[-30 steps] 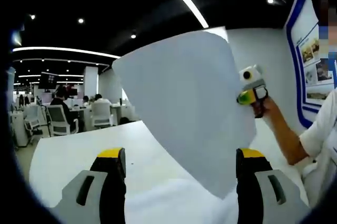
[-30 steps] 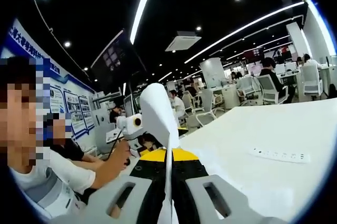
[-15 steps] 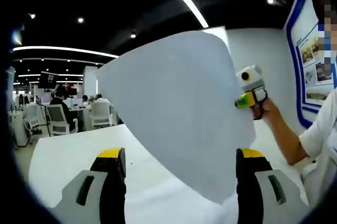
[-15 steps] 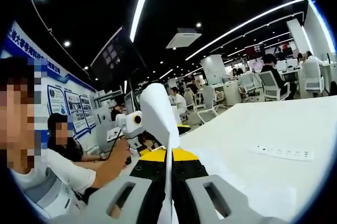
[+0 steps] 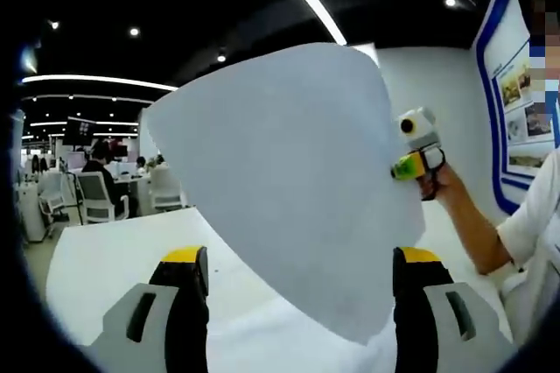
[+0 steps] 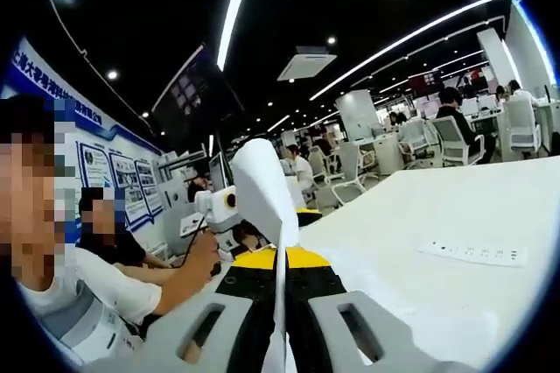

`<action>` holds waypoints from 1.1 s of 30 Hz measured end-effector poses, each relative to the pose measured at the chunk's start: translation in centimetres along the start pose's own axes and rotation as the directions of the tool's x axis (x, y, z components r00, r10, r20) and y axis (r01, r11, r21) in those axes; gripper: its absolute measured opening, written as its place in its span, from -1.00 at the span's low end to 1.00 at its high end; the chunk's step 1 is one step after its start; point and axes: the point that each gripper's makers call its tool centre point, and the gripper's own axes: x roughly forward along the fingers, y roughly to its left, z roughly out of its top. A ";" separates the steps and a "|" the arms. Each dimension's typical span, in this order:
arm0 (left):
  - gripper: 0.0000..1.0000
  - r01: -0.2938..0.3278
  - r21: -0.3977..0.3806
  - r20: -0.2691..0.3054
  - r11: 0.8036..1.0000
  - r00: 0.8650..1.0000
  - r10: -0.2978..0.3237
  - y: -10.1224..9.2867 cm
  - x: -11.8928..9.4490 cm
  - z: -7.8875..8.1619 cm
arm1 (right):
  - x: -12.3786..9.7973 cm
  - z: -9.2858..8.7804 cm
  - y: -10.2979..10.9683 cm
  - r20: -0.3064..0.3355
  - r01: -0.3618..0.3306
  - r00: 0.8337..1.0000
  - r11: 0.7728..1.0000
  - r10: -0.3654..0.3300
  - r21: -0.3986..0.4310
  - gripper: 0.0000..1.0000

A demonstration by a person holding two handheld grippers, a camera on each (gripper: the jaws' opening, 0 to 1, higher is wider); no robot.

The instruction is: Organize the stack of printing papers by aligning and flattening the scattered papers on the table

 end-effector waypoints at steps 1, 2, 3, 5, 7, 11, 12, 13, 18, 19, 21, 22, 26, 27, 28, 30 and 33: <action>0.79 0.000 0.001 -0.001 1.000 1.000 0.000 0.0 0.0 0.0 | 0.1 0.0 0.0 -0.001 -0.001 1.000 1.000 0.001 -0.001 -1.00; 0.80 0.000 0.001 -0.002 1.000 1.000 0.000 -0.1 0.0 -0.1 | 0.2 0.0 0.0 -0.004 -0.004 1.000 1.000 0.004 -0.002 -1.00; 0.80 0.001 0.001 -0.002 1.000 1.000 -0.001 -0.1 0.0 -0.1 | 0.2 0.0 0.0 -0.005 -0.004 1.000 1.000 0.004 -0.002 -1.00; 0.81 0.005 -0.002 -0.004 1.000 1.000 -0.005 -0.2 0.1 -0.1 | 0.3 -0.1 0.0 -0.007 -0.007 1.000 1.000 0.007 -0.002 -1.00; 0.83 0.012 -0.004 -0.003 1.000 1.000 -0.012 -0.3 0.2 -0.1 | 0.3 -0.1 0.0 -0.008 -0.009 1.000 1.000 0.009 -0.002 -1.00; 0.85 0.015 -0.004 -0.005 1.000 1.000 -0.015 -0.4 0.2 -0.2 | 0.4 -0.1 0.0 -0.008 -0.012 1.000 1.000 0.012 -0.002 -1.00; 0.87 0.016 -0.005 -0.004 1.000 1.000 -0.016 -0.4 0.2 -0.2 | 0.4 0.0 0.1 -0.007 -0.013 1.000 1.000 0.013 -0.003 -1.00; 0.88 0.017 -0.006 -0.003 1.000 1.000 -0.017 -0.5 0.2 -0.1 | 0.4 0.0 0.1 -0.007 -0.013 1.000 1.000 0.013 -0.002 -1.00; 0.92 0.030 -0.001 0.005 1.000 1.000 -0.030 -1.0 0.3 0.0 | 0.5 -0.1 0.3 -0.003 -0.016 1.000 1.000 0.016 -0.001 -1.00; 0.94 0.031 -0.002 0.006 1.000 1.000 -0.031 -1.1 0.3 0.0 | 0.5 -0.1 0.3 -0.001 -0.015 1.000 1.000 0.015 -0.001 -1.00; 0.94 0.034 -0.002 0.007 0.999 0.999 -0.034 -1.1 0.3 0.0 | 0.5 -0.2 0.4 -0.002 -0.019 1.000 1.000 0.019 -0.002 -1.00; 0.94 0.036 -0.002 0.008 0.999 0.999 -0.036 -1.1 0.3 0.0 | 0.5 -0.2 0.4 -0.002 -0.019 1.000 1.000 0.019 -0.002 -1.00; 0.94 0.041 0.010 0.009 0.999 0.999 -0.041 -1.3 0.3 0.0 | 0.6 -0.1 0.4 -0.004 -0.024 1.000 1.000 0.024 -0.002 -1.00; 0.94 0.041 0.011 0.009 0.999 0.999 -0.041 -1.3 0.3 0.0 | 0.6 -0.1 0.4 -0.004 -0.025 1.000 1.000 0.024 -0.002 -1.00; 0.94 0.041 0.008 0.010 0.999 0.999 -0.041 -1.3 0.4 0.0 | 0.6 0.0 0.4 -0.005 -0.027 1.000 1.000 0.027 -0.001 -1.00; 0.94 0.039 0.002 0.009 0.999 0.999 -0.039 -1.2 0.3 0.0 | 0.6 0.0 0.4 -0.006 -0.031 1.000 1.000 0.031 -0.002 -1.00; 0.94 0.036 -0.004 0.009 0.999 0.999 -0.036 -1.1 0.3 0.0 | 0.7 -0.1 0.8 -0.007 -0.041 0.999 0.999 0.041 -0.004 -1.00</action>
